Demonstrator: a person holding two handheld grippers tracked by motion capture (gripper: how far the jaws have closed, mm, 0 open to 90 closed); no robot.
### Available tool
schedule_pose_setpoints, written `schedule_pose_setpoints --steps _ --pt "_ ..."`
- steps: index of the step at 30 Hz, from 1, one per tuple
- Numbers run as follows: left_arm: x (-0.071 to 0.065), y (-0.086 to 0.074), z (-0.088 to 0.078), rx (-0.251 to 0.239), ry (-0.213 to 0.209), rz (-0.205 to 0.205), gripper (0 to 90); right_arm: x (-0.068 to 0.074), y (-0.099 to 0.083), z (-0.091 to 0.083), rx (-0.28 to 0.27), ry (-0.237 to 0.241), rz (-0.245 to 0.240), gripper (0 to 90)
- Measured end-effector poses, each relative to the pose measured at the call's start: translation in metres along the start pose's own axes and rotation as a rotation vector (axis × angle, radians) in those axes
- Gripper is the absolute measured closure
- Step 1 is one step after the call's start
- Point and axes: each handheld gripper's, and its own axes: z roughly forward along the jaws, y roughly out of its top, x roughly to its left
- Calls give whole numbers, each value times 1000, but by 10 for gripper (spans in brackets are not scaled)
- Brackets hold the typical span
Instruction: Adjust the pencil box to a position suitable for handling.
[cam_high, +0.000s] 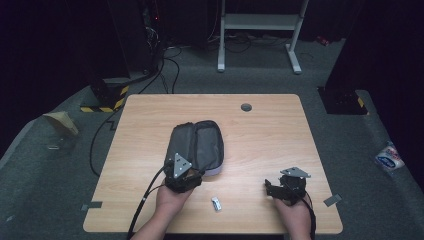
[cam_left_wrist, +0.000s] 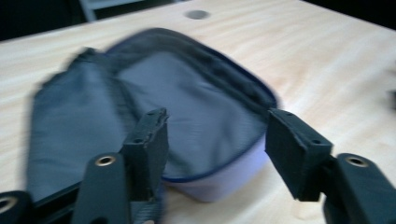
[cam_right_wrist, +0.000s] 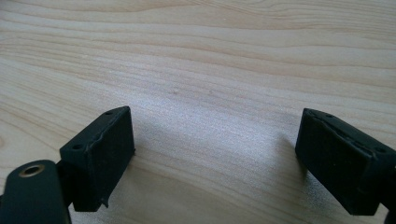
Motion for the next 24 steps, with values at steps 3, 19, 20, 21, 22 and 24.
schedule_pose_setpoints --steps 3,19,20,21,22,24 --pt "13 0 7 44 52 -54 359 0 0 0 0 0 0 111" --pt "33 -12 28 113 92 -72 827 0 0 0 0 0 0 111" --pt "33 -12 28 111 94 -69 838 0 0 0 0 0 0 111" --pt "33 -12 28 111 94 -64 850 0 0 0 0 1 0 111" --pt "33 -12 28 109 91 -64 858 0 0 0 0 0 0 111" --pt "33 -11 29 107 85 -64 866 0 0 0 0 0 0 111"
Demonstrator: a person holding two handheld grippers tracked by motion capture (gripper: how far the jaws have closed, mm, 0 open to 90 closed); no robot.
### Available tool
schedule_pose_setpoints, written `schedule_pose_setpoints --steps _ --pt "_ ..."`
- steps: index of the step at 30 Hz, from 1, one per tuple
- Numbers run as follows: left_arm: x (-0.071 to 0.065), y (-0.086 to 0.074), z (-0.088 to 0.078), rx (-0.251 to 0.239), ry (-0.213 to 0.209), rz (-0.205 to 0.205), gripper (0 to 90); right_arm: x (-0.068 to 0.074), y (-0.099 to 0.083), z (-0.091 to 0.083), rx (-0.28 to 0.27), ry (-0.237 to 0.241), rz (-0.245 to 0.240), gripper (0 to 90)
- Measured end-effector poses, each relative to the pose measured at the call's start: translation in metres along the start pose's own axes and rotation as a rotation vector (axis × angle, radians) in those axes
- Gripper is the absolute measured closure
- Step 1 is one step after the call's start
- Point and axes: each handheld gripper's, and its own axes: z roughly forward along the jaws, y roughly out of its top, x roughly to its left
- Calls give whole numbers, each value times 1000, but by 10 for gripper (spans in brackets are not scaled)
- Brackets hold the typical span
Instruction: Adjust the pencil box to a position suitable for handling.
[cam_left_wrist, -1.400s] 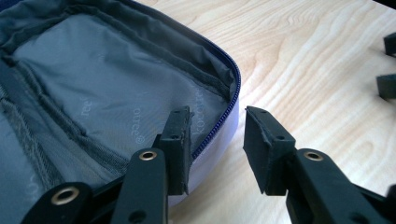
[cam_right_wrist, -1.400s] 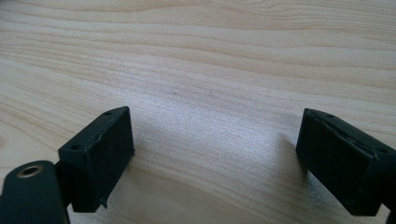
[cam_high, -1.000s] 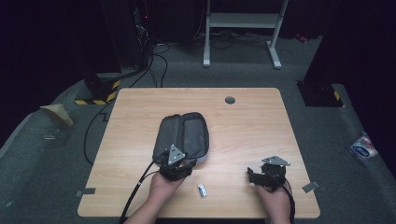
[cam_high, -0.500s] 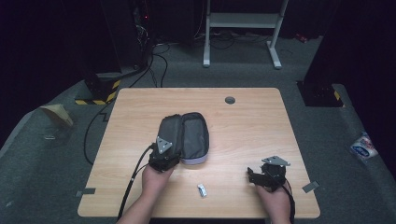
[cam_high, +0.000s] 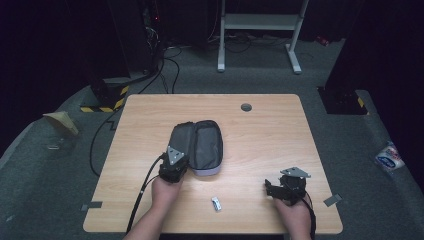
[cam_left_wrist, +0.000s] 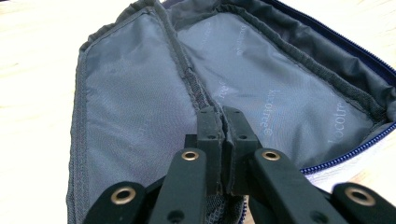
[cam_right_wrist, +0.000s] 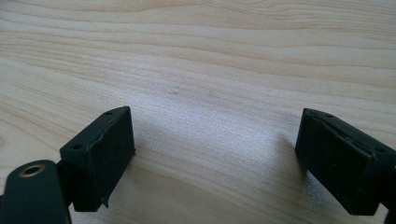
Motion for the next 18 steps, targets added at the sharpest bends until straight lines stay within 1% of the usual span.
schedule_pose_setpoints --steps 2,6,10,14,16,18 --pt "0 0 1 -3 -7 -1 870 0 0 0 0 0 0 111" --pt "-5 4 3 0 -30 20 872 0 0 0 0 0 0 112" --pt "-11 7 7 0 -59 36 873 0 0 0 -1 0 -1 112" --pt "-16 8 10 -11 -94 41 873 0 0 0 0 0 -1 113" --pt "-17 8 11 -10 -99 40 873 0 0 0 -1 0 -1 113" --pt "-16 8 8 -14 -84 37 864 0 0 0 0 1 3 114"
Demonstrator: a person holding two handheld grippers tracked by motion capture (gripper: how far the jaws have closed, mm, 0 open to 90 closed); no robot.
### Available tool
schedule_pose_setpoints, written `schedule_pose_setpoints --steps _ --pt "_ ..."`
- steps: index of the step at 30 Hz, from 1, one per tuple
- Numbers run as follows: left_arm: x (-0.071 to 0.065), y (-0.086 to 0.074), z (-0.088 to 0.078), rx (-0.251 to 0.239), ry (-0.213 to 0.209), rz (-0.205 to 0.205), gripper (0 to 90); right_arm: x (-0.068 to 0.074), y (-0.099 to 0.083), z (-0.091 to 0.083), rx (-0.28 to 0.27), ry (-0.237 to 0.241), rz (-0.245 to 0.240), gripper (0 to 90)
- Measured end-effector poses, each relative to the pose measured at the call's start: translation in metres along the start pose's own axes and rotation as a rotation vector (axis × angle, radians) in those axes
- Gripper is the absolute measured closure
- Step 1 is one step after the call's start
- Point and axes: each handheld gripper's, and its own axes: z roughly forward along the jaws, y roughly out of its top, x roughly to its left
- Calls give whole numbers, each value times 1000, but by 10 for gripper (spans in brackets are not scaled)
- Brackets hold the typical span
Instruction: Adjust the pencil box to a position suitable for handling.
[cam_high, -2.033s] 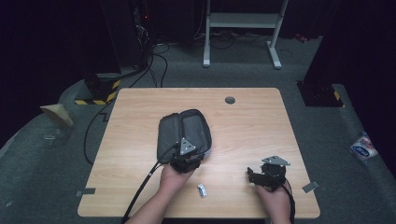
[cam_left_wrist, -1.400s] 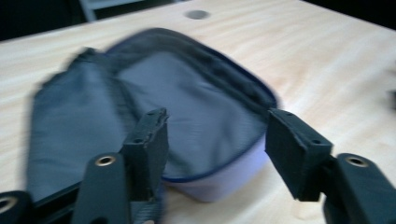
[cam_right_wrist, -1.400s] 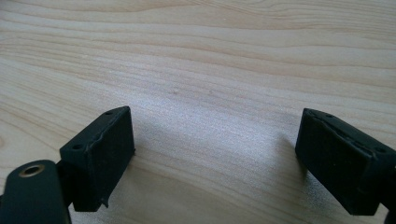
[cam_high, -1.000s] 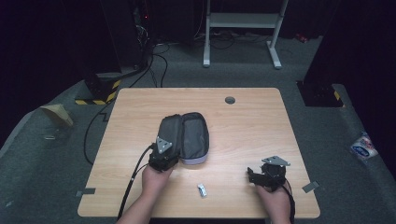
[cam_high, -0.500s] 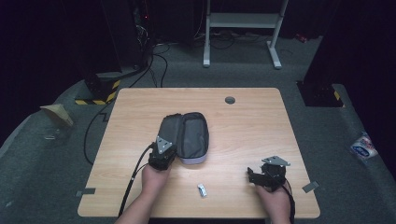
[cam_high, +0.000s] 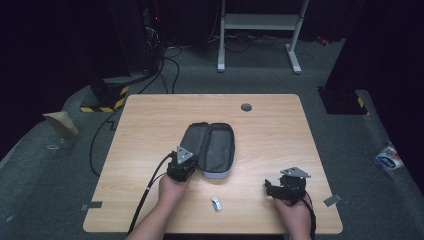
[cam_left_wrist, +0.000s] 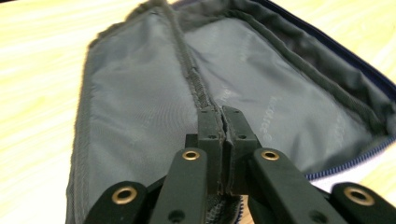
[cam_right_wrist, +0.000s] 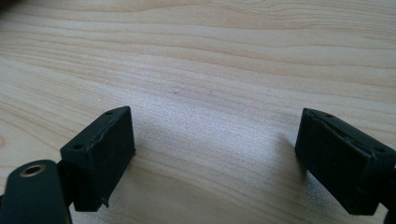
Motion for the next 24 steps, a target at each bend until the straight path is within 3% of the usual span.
schedule_pose_setpoints --steps 2,6,9,14,19,24 --pt "1 -2 -4 -8 -4 6 807 0 0 0 -1 2 -1 122" --pt "6 -8 -19 -27 -9 -19 598 -1 -1 -1 -6 2 -10 133" --pt "10 -16 -32 -22 -3 -6 494 0 -1 -3 -9 -9 -8 168" --pt "17 -36 -47 6 20 -3 422 6 4 -12 -64 11 -6 220" --pt "24 -51 -43 38 28 -26 384 24 19 -22 -137 64 -25 290" --pt "26 -52 -37 66 42 -10 380 43 40 -15 -156 93 -42 322"
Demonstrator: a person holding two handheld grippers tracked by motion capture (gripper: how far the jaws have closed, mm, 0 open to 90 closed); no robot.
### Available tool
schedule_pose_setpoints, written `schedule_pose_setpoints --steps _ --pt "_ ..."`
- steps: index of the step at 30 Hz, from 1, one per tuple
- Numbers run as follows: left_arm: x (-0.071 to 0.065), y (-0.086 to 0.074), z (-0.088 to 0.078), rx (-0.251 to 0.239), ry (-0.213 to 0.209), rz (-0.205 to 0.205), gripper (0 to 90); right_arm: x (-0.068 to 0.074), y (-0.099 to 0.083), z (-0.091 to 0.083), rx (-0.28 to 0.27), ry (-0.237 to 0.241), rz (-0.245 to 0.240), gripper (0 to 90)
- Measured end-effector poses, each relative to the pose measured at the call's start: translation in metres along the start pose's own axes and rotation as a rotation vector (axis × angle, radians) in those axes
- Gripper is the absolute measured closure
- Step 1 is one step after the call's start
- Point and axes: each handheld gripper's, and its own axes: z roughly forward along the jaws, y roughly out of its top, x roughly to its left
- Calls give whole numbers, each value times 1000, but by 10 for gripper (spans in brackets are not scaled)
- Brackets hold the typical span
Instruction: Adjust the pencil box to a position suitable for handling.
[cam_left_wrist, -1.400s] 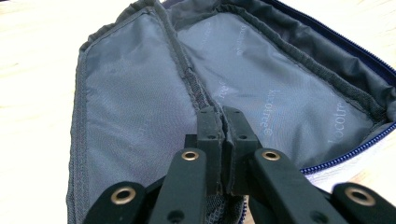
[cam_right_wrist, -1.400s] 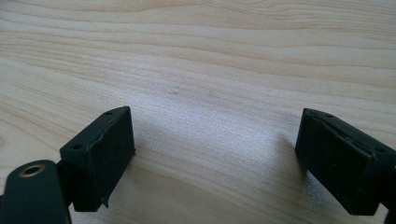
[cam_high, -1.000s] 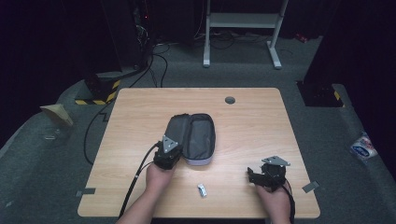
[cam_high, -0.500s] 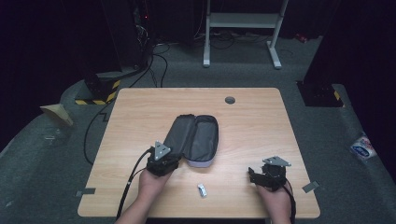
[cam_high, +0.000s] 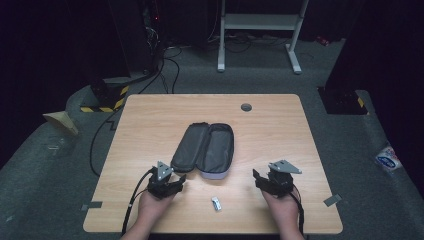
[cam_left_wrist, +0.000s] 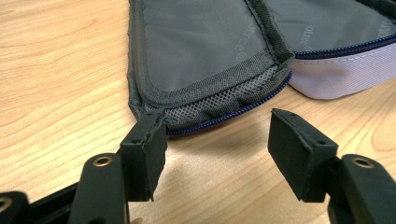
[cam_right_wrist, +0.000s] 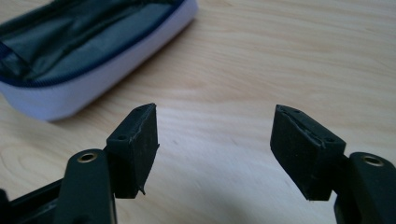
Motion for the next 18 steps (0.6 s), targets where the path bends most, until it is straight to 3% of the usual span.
schedule_pose_setpoints --steps 5,7,14,18 --pt "5 6 8 5 6 -5 398 21 25 22 -23 25 -19 398" --pt "7 6 10 9 4 -7 404 34 40 34 -43 61 -17 434" --pt "15 6 13 9 11 -24 408 47 58 62 -40 78 -9 485" --pt "16 6 14 4 10 -26 412 49 58 76 -11 45 -24 530"
